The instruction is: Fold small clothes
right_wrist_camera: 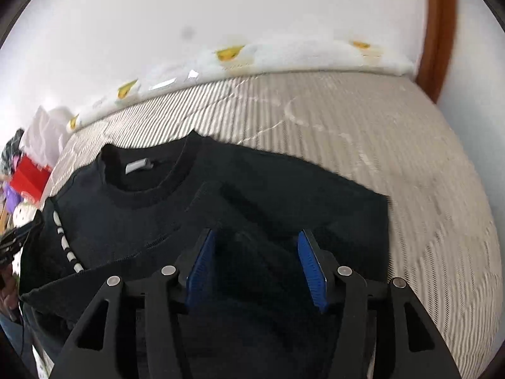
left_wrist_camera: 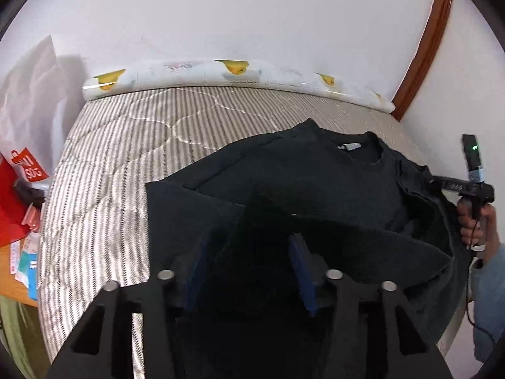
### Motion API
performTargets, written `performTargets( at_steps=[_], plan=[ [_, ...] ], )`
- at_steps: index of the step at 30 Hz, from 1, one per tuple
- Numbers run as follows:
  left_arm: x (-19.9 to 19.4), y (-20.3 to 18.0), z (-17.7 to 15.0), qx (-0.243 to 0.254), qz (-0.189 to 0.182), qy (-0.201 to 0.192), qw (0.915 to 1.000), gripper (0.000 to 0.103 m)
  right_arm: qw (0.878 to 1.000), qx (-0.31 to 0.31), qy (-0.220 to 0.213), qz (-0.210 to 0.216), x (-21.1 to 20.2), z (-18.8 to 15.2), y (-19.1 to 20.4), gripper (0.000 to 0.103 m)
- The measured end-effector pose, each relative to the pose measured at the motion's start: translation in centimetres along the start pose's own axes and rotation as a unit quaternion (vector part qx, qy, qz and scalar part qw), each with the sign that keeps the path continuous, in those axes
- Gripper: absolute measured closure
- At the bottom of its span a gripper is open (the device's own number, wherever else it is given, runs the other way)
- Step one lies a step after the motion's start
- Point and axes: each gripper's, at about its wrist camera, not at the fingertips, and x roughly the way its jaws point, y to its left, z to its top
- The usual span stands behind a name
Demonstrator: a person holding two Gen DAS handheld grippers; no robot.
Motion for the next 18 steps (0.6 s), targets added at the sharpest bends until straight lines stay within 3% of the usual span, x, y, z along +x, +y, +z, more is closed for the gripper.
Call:
performTargets(
  at_steps=[1, 3, 4, 6, 10, 14, 15, 16, 18],
  plan=[
    [0.0, 0.0, 0.1, 0.001, 0.005, -0.001, 1.0000, 0.069, 1.000, -0.011, 0.013, 0.008, 0.6, 0.1, 0.3, 0.056],
    [0.0, 0.0, 0.2, 0.003, 0.019, -0.005, 0.9998, 0.095, 0.999, -0.031, 0.015, 0.004, 1.1, 0.1, 1.0, 0.070],
    [-0.1, 0.2, 0.3, 0.000, 0.017, -0.008, 0.9998, 0.096, 0.999, -0.038, 0.011, 0.000, 1.1, 0.1, 1.3, 0.078],
    [-0.6, 0.6, 0.5, -0.013, 0.017, -0.022, 0.9995, 0.097, 0.999, -0.045, -0.004, 0.001, 0.7, 0.2, 1.4, 0.083],
    [-1.6, 1.4, 1.4, -0.043, 0.060, -0.055, 0.9958, 0.097, 0.998, -0.029, -0.056, 0.004, -1.7, 0.5, 0.2, 0.087],
    [-1.5, 1.9, 2.2, -0.070, 0.102, -0.073, 0.9896, 0.101, 0.992, 0.043, -0.116, -0.003, -4.5, 1.2, -3.6, 0.087],
    [-0.9, 1.9, 2.4, -0.068, 0.141, -0.072, 0.9851, 0.101, 0.991, 0.060, -0.116, 0.008, -4.5, 1.2, -4.5, 0.087],
    [-0.5, 2.0, 2.6, -0.070, 0.147, -0.069, 0.9842, 0.101, 0.991, 0.070, -0.111, -0.002, -3.9, 1.3, -5.0, 0.087],
    [0.1, 2.9, 2.6, -0.089, 0.126, -0.058, 0.9863, 0.101, 0.994, 0.058, -0.092, -0.029, -2.3, 1.2, -5.1, 0.087]
  ],
)
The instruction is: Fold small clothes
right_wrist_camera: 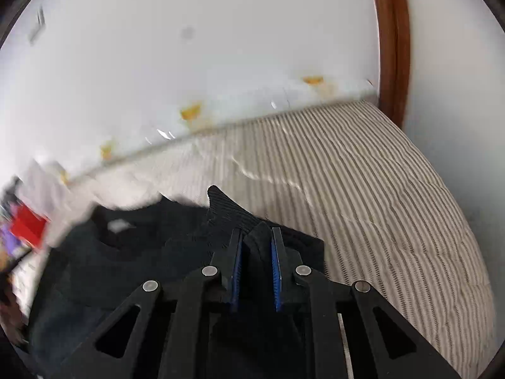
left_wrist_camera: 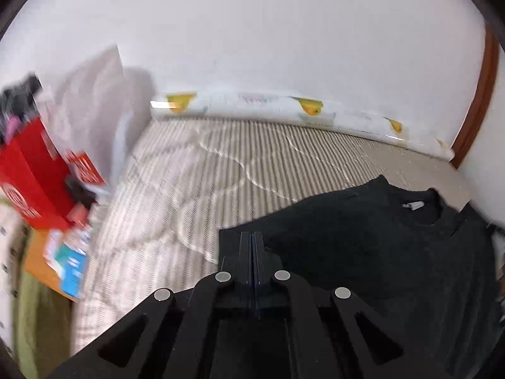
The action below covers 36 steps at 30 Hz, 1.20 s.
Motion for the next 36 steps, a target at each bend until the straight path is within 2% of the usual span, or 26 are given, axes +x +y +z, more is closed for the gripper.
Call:
performTargets(
  at_steps=[2, 5, 7, 8, 9, 10, 11, 12, 16, 17, 18, 20, 22, 23, 25, 27, 30, 34, 36],
  plan=[
    [0.6, 0.1, -0.1, -0.013, -0.018, 0.014, 0.9997, 0.101, 1.000, 0.002, 0.021, -0.010, 1.5, -0.6, -0.1, 0.087],
    [0.6, -0.9, -0.6, 0.004, -0.034, 0.024, 0.9991, 0.101, 0.999, 0.009, 0.030, -0.015, 2.3, -0.9, -0.1, 0.083],
    [0.7, -1.5, -0.8, 0.013, -0.048, 0.036, 0.9981, 0.097, 0.999, 0.015, 0.038, -0.007, 2.3, -0.8, -0.3, 0.078],
    [0.7, -1.7, -0.8, 0.016, -0.053, 0.038, 0.9978, 0.089, 0.999, 0.013, 0.041, -0.007, 2.2, -0.8, -0.4, 0.077],
    [0.8, -1.8, -0.8, 0.019, -0.058, 0.039, 0.9974, 0.078, 0.999, 0.009, 0.043, -0.009, 2.0, -1.0, -0.5, 0.072],
    [0.9, -2.0, -0.9, 0.022, -0.061, 0.041, 0.9970, 0.071, 0.999, 0.004, 0.046, -0.012, 2.0, -1.0, -0.5, 0.065],
    [1.0, -2.1, -1.0, 0.026, -0.061, 0.044, 0.9969, 0.060, 0.999, -0.002, 0.050, -0.010, 1.9, -1.2, -0.3, 0.063],
    [1.3, -2.3, -1.1, 0.029, -0.058, 0.046, 0.9968, 0.059, 0.998, -0.009, 0.054, -0.007, 2.0, -1.3, -0.3, 0.060],
    [2.9, -2.7, -1.7, 0.038, -0.038, 0.075, 0.9958, 0.061, 0.997, -0.033, 0.063, -0.015, 2.3, -1.9, 0.1, 0.058],
    [3.1, -2.9, -1.9, 0.039, -0.042, 0.076, 0.9955, 0.078, 0.997, -0.035, 0.063, -0.015, 2.3, -1.9, 0.1, 0.058],
    [3.2, -3.1, -2.0, 0.042, -0.044, 0.076, 0.9953, 0.088, 0.997, -0.036, 0.064, -0.015, 2.4, -1.9, 0.2, 0.059],
    [2.6, -3.7, -2.1, 0.058, -0.035, 0.056, 0.9961, 0.093, 0.997, -0.042, 0.063, -0.014, 2.3, -1.8, 0.4, 0.066],
    [1.6, -3.6, -1.7, 0.054, -0.015, 0.020, 0.9982, 0.094, 0.997, -0.053, 0.058, -0.016, 2.1, -1.7, 0.7, 0.083],
    [1.1, -3.1, -1.4, 0.039, -0.017, 0.006, 0.9991, 0.094, 0.997, -0.057, 0.050, -0.019, 1.8, -1.5, 0.9, 0.086],
    [1.4, -2.1, -0.9, 0.014, -0.024, 0.015, 0.9995, 0.094, 0.999, -0.048, 0.021, 0.016, 0.9, -1.2, 0.5, 0.087],
    [2.1, -2.1, -1.0, 0.017, -0.017, 0.026, 0.9994, 0.094, 0.999, -0.029, 0.015, 0.032, 0.8, -1.0, 0.1, 0.087],
    [3.2, -2.4, -1.5, 0.030, -0.003, 0.040, 0.9987, 0.094, 0.998, -0.031, 0.050, 0.007, 2.8, -1.5, 0.1, 0.088],
    [3.1, -2.0, -1.4, 0.020, -0.007, 0.048, 0.9986, 0.088, 0.998, -0.026, 0.057, 0.002, 2.7, -1.5, 0.1, 0.086],
    [2.9, -1.8, -1.4, 0.015, -0.017, 0.053, 0.9983, 0.087, 0.998, -0.029, 0.061, -0.018, 2.2, -1.5, 0.7, 0.083]
  ],
)
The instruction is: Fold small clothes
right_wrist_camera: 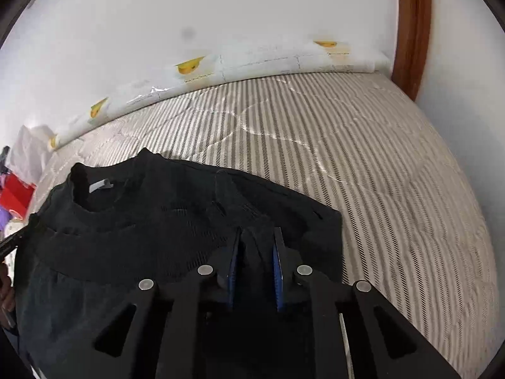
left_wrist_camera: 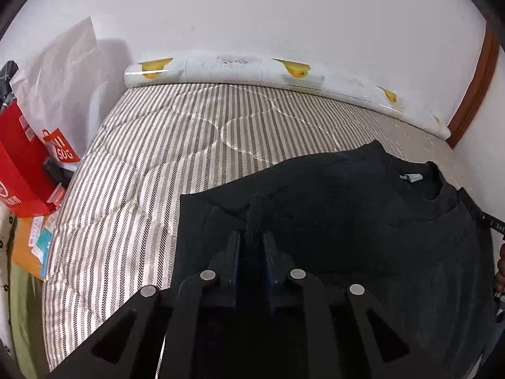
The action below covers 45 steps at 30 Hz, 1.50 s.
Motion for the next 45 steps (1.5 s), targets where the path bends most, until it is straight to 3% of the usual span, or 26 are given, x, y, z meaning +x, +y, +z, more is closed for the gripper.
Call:
performTargets(
  at_steps=[3, 5, 10, 13, 15, 19, 25, 41, 45],
  plan=[
    [-0.6, 0.2, -0.5, -0.007, -0.009, 0.007, 0.9999, 0.080, 0.997, -0.039, -0.018, -0.069, -2.1, -0.2, 2.5, 0.080],
    [-1.0, 0.2, -1.0, -0.009, -0.012, 0.011, 0.9998, 0.073, 0.994, -0.063, -0.038, -0.076, -4.0, -0.5, 4.6, 0.079],
    [-2.8, 0.2, -2.6, -0.009, -0.011, 0.008, 0.9999, 0.064, 0.991, -0.115, -0.056, -0.028, -6.1, -1.8, 11.2, 0.069],
    [-4.5, 0.5, -4.1, -0.008, -0.011, 0.002, 0.9999, 0.061, 0.991, -0.131, -0.034, 0.007, -4.8, -3.0, 14.8, 0.068],
    [-5.6, 0.9, -5.0, -0.007, -0.012, -0.002, 0.9999, 0.048, 0.991, -0.128, -0.009, 0.034, -3.2, -3.9, 16.9, 0.068],
    [-8.2, 1.6, -7.3, -0.004, -0.007, -0.014, 0.9999, 0.047, 0.991, -0.122, 0.010, 0.045, -1.3, -5.0, 19.8, 0.068],
    [-10.3, 2.8, -10.6, -0.022, -0.016, -0.017, 0.9995, 0.045, 0.989, -0.142, 0.030, -0.012, -1.0, -6.4, 21.5, 0.068],
    [-13.9, 4.6, -18.9, -0.064, -0.037, -0.023, 0.9970, 0.039, 0.983, -0.185, -0.004, -0.005, -8.9, -17.5, 20.2, 0.068],
    [-13.4, 5.6, -20.3, -0.103, -0.077, -0.001, 0.9917, 0.039, 0.981, -0.191, -0.022, -0.010, -10.1, -19.6, 20.0, 0.068]
  ],
)
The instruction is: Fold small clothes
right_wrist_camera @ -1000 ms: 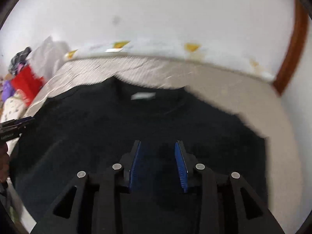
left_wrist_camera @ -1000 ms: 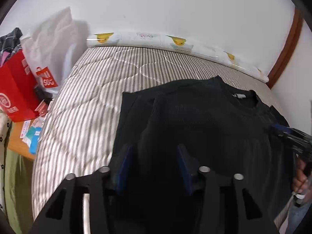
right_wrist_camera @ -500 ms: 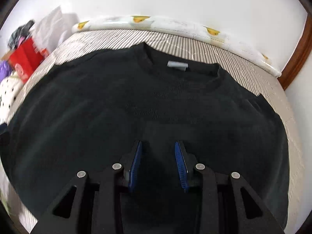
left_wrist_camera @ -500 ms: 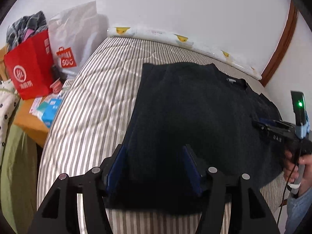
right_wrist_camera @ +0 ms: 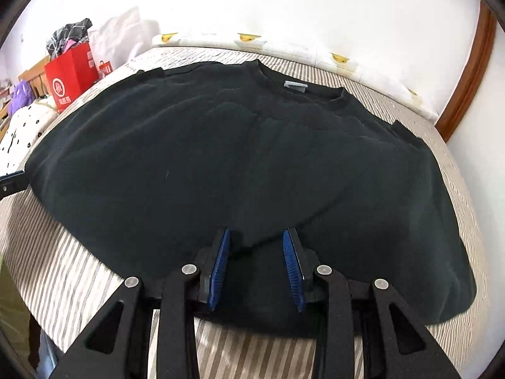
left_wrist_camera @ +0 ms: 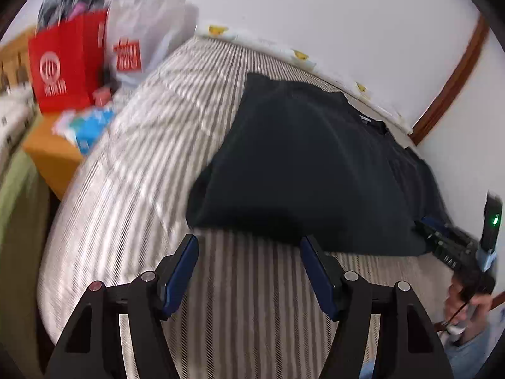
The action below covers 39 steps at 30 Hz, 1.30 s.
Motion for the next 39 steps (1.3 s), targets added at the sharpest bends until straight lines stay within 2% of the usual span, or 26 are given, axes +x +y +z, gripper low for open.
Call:
performTargets(
  at_steps=[3, 13, 20, 25, 27, 28, 29, 30, 32, 35, 39],
  plan=[
    [-0.2, 0.1, -0.5, -0.009, -0.011, -0.014, 0.9998, 0.038, 1.000, 0.008, 0.001, 0.009, -0.9, -1.2, -0.1, 0.068],
    [1.4, 0.6, 0.7, -0.078, -0.101, -0.029, 0.9914, 0.037, 0.999, 0.015, -0.012, 0.030, -3.4, -3.0, -0.6, 0.068],
    [3.0, 0.4, 2.2, -0.108, -0.120, -0.041, 0.9859, 0.037, 0.999, 0.031, -0.010, 0.039, -3.8, -3.0, -1.5, 0.068],
    [3.5, -0.3, 3.2, -0.114, -0.089, -0.051, 0.9881, 0.041, 0.997, 0.065, -0.013, 0.045, -4.2, -3.1, -3.6, 0.068],
    [3.5, -0.5, 3.4, -0.116, -0.060, -0.051, 0.9902, 0.060, 0.996, 0.072, -0.015, 0.044, -4.4, -3.2, -4.3, 0.068],
    [3.5, -0.6, 3.5, -0.119, -0.042, -0.051, 0.9907, 0.063, 0.996, 0.076, -0.017, 0.041, -4.5, -3.3, -4.7, 0.068],
    [3.5, -0.7, 3.6, -0.123, -0.039, -0.049, 0.9904, 0.068, 0.996, 0.080, -0.019, 0.037, -4.6, -3.4, -5.1, 0.068],
    [3.3, -0.7, 3.7, -0.126, -0.037, -0.049, 0.9901, 0.077, 0.996, 0.084, -0.020, 0.036, -4.8, -3.6, -5.4, 0.068],
    [2.8, -1.3, 4.1, -0.115, -0.026, -0.056, 0.9915, 0.083, 0.994, 0.094, -0.023, 0.039, -5.0, -3.9, -6.2, 0.068],
    [1.5, -3.4, 4.7, -0.072, 0.002, -0.069, 0.9950, 0.086, 0.994, 0.103, -0.029, 0.037, -5.5, -4.4, -7.2, 0.068],
    [-0.5, -6.7, 5.7, -0.026, 0.001, -0.094, 0.9952, 0.086, 0.993, 0.115, -0.033, 0.020, -5.8, -4.6, -8.9, 0.068]
  ],
)
